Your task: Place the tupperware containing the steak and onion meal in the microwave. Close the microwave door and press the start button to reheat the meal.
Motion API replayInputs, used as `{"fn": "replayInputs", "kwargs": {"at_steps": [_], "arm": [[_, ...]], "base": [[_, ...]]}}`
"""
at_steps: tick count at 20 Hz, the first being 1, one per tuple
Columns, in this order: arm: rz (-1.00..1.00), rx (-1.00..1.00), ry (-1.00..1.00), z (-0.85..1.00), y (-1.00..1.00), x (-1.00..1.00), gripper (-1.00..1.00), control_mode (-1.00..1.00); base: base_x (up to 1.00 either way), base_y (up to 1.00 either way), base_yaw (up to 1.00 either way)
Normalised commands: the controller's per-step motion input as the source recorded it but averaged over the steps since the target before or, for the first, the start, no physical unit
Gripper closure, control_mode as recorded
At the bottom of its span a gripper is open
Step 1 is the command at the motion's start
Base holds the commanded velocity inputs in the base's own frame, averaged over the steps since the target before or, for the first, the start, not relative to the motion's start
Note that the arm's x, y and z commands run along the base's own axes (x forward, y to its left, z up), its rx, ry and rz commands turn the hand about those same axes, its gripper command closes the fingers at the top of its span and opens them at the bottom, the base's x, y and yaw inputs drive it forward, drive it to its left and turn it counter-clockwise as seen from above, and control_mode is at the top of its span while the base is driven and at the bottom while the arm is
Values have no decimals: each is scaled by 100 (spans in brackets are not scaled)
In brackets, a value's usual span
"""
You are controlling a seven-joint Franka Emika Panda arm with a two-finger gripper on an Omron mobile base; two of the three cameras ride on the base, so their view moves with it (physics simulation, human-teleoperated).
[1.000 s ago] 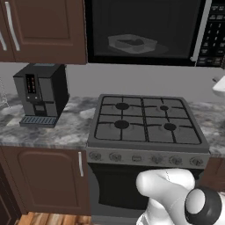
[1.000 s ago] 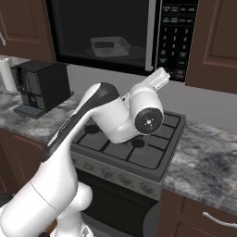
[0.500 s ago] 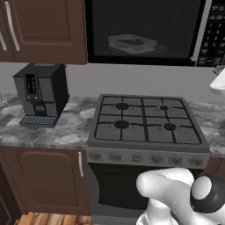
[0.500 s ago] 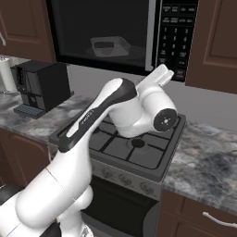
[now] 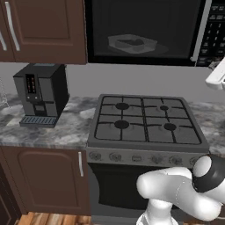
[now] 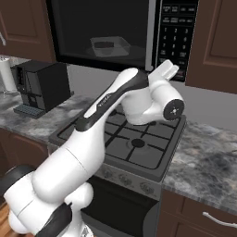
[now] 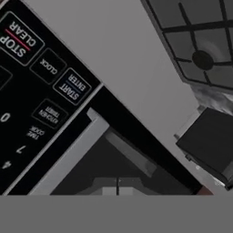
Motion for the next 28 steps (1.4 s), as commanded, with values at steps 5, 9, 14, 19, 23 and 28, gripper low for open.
{"fn": "replayInputs", "kwargs": {"at_steps": [5,9,14,19,23,28], "arm": [[0,0,0,0,-14,44,100,-100],[0,0,0,-1,-26,47,100,-100],[0,0,0,-12,-27,43,100,-100],[0,0,0,-27,-20,44,100,-100],[0,0,-1,-33,-10,52,100,-100],[-3,0,-3,-25,-13,61,100,-100]], "base": [[0,0,0],[0,0,0],[0,0,0],[0,0,0],[0,0,0],[0,0,0]]}}
